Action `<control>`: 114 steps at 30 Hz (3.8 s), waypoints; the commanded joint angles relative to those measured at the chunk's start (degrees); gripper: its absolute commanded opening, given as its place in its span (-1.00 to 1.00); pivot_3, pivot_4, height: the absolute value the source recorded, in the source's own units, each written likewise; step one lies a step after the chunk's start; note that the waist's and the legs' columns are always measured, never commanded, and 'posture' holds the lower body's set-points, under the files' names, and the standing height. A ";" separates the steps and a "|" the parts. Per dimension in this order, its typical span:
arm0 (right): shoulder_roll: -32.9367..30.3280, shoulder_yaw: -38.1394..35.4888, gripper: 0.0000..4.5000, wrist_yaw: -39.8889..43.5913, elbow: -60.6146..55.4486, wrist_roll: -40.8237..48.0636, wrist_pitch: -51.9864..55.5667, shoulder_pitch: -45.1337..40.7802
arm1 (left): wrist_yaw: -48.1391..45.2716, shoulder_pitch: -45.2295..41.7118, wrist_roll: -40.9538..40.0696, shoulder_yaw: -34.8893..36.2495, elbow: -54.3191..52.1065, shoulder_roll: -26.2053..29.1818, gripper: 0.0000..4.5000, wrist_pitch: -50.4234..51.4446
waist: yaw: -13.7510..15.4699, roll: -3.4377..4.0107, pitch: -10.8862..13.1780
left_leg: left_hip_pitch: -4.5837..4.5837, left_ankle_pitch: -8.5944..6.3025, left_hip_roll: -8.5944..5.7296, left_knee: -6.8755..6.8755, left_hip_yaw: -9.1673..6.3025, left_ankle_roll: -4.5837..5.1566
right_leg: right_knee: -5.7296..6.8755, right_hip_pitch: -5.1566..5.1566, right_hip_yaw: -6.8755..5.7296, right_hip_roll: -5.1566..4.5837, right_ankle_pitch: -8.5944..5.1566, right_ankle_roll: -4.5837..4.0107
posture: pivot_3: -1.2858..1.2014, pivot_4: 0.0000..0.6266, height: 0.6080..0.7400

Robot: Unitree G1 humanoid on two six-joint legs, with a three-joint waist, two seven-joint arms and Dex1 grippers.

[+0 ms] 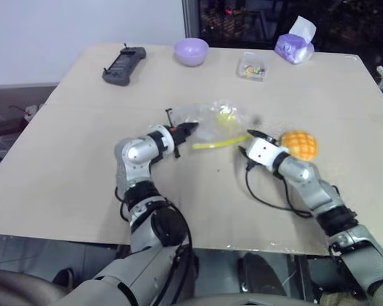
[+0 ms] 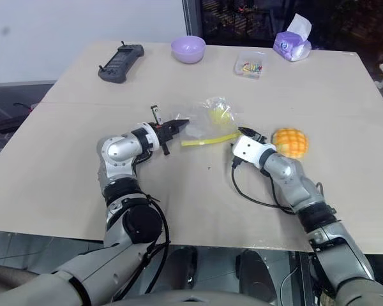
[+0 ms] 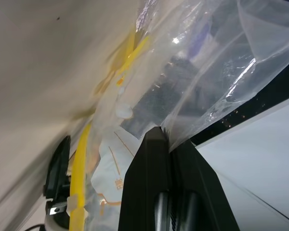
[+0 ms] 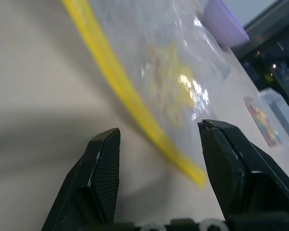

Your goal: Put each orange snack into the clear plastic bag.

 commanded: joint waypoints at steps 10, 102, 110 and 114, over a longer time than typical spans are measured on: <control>0.99 -1.24 0.25 -3.69 10.18 -0.76 -4.80 -5.33 | -2.33 -0.22 -1.37 1.00 3.92 1.31 -0.97 3.98 | 0.10 -0.04 -0.03 | 0.01 0.02 0.00 0.01 -0.01 -0.03 | 0.00 0.03 -0.01 -0.01 0.00 0.00 | 0.03 -0.52 1.00; 6.72 1.12 -1.00 2.86 -6.43 -4.36 29.17 -9.85 | -104.21 26.09 103.82 -64.02 -31.19 34.10 -0.25 -42.77 | -1.56 0.14 0.04 | -0.05 0.00 0.13 -0.34 0.08 0.03 | 0.07 -0.29 0.16 0.16 -0.01 -0.05 | 0.03 -0.52 1.00; 6.65 1.35 -1.00 2.87 -5.98 -4.47 28.84 -9.79 | -104.51 26.35 103.54 -63.75 -31.07 33.69 -0.25 -43.68 | -1.56 0.14 0.04 | -0.05 0.00 0.13 -0.34 0.09 0.03 | 0.07 -0.29 0.16 0.16 -0.01 -0.05 | 0.03 -0.52 1.00; 6.55 1.48 -1.00 2.95 -5.97 -4.57 28.76 -9.67 | -104.59 26.48 103.73 -63.69 -30.93 33.55 -0.80 -44.63 | -1.56 0.14 0.04 | -0.05 0.00 0.13 -0.34 0.08 0.03 | 0.06 -0.29 0.16 0.16 -0.01 -0.05 | 0.03 -0.52 1.00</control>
